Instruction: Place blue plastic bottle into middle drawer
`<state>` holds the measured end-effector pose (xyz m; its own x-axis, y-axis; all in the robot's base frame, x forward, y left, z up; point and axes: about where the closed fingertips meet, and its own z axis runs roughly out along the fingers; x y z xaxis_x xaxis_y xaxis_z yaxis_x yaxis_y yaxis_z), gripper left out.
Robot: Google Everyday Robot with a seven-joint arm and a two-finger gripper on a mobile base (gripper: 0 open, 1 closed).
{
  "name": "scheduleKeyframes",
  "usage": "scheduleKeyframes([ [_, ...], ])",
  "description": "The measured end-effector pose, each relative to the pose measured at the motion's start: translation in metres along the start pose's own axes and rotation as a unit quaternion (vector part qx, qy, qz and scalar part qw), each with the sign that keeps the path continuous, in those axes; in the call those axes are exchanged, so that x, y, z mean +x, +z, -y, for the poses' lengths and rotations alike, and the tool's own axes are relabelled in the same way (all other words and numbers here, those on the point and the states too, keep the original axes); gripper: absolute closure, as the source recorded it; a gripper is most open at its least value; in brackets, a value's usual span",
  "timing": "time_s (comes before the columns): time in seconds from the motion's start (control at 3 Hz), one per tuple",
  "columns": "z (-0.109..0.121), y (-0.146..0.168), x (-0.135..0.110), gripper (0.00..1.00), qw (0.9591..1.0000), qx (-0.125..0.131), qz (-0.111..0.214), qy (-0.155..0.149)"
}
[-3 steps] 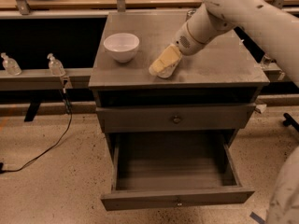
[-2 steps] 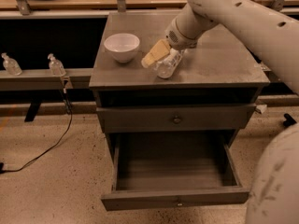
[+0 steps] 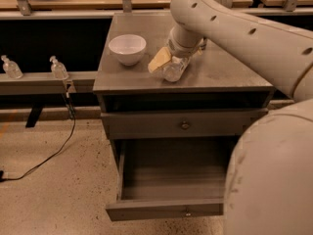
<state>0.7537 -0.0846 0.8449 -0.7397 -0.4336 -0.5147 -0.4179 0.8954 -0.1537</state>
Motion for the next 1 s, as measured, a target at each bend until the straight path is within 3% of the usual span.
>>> scheduleKeyframes([
  [0.33, 0.0075, 0.0095, 0.0121, 0.16, 0.9984, 0.018, -0.018, 0.051],
  [0.67, 0.0088, 0.0020, 0.0076, 0.47, 0.9984, 0.018, -0.018, 0.051],
  [1.0, 0.0090, 0.0012, 0.0071, 0.70, 0.9984, 0.018, -0.018, 0.051],
])
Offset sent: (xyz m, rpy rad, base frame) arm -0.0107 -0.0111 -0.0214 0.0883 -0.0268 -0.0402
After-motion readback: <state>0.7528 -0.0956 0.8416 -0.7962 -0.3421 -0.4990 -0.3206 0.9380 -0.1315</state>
